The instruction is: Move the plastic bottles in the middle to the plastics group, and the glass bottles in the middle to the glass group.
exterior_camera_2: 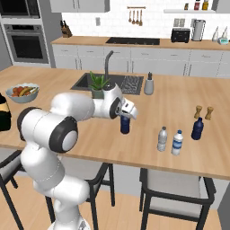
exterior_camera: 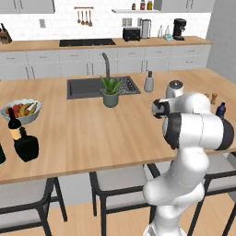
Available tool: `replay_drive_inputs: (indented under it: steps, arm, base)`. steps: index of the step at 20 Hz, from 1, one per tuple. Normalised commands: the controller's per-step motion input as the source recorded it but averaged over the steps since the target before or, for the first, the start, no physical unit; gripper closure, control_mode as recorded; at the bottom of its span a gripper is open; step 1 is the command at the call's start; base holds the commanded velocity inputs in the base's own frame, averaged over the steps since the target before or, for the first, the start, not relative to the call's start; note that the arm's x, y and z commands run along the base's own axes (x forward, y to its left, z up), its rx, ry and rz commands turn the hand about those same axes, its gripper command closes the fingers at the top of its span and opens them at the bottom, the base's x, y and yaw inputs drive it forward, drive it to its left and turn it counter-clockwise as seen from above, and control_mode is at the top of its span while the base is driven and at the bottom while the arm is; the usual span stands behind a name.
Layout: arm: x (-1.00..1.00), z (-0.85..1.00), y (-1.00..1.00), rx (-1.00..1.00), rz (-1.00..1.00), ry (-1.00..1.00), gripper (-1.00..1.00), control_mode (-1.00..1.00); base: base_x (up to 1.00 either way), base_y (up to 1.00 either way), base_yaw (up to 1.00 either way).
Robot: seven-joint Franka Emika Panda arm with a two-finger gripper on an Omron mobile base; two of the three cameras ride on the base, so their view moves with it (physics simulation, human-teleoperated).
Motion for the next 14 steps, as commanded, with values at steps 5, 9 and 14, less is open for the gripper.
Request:
replay_drive_inputs:
  steps: [5,9,14]
  arm:
    - [-0.22,0.0,-0.89,0.09,-0.28,0.08,1.0,-1.0]
    - [-0.29,0.0,-0.73,0.09,-0.29,0.03,1.0,-1.0]
    - [-0.2,0.0,-0.29,0.06,-0.24,0.02,1.0,-1.0]
  base:
    - [0.0,0.0,0.0]
    - [0.0,0.0,0.0]
    - [0.0,0.0,0.0]
